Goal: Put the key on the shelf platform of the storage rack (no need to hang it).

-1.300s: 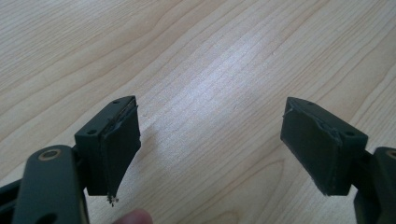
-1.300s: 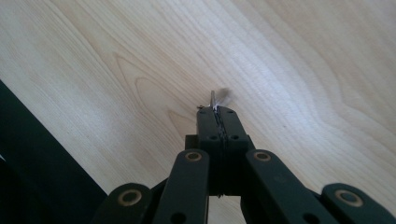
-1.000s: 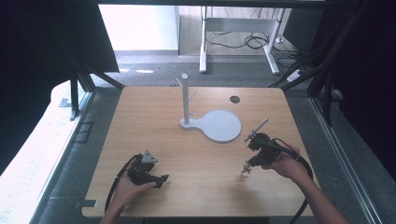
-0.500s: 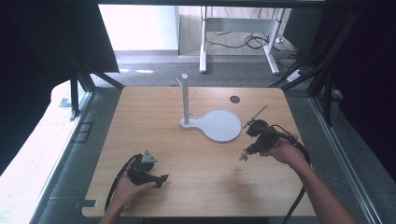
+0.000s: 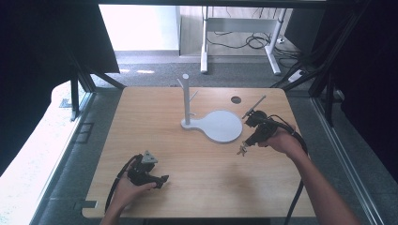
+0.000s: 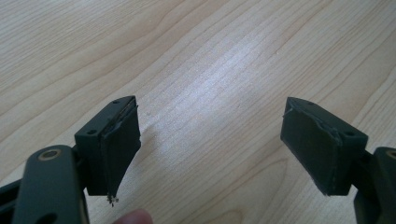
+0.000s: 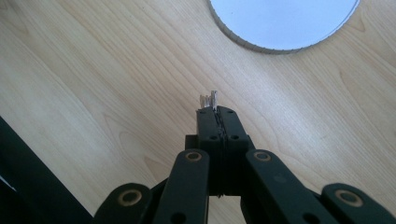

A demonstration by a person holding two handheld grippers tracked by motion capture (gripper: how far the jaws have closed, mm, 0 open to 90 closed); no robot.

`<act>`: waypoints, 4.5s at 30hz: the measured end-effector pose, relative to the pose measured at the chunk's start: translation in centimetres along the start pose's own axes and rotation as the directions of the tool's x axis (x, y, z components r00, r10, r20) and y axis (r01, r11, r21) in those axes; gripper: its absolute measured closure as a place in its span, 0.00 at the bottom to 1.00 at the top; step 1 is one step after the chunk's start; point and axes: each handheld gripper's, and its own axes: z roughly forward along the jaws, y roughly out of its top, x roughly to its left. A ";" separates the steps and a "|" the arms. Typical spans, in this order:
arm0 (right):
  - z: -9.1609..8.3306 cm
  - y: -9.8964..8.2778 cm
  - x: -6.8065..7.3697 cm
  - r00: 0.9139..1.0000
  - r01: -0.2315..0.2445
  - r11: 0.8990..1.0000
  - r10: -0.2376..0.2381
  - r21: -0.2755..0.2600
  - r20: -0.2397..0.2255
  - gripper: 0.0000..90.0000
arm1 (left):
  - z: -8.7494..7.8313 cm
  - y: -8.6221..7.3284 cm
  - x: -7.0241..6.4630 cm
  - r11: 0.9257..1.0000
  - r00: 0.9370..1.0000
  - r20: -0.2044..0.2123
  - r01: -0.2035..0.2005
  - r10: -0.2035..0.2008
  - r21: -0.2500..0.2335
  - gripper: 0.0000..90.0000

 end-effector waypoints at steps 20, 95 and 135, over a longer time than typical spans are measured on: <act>0.4 3.0 -1.9 1.000 -0.025 1.000 0.025 -0.009 0.000 1.00 | -0.2 -0.1 0.3 1.000 1.000 -0.002 0.014 -0.014 0.000 0.22; 11.3 11.8 -6.3 0.993 -0.115 0.992 0.116 0.051 -0.029 1.00 | -0.1 -0.2 0.3 1.000 1.000 0.014 0.005 -0.006 0.012 0.22; 6.3 -0.4 -1.8 0.998 -0.045 0.977 0.035 -0.207 -0.056 0.58 | 0.8 0.2 -1.1 0.999 0.999 0.022 -0.027 0.026 0.041 0.22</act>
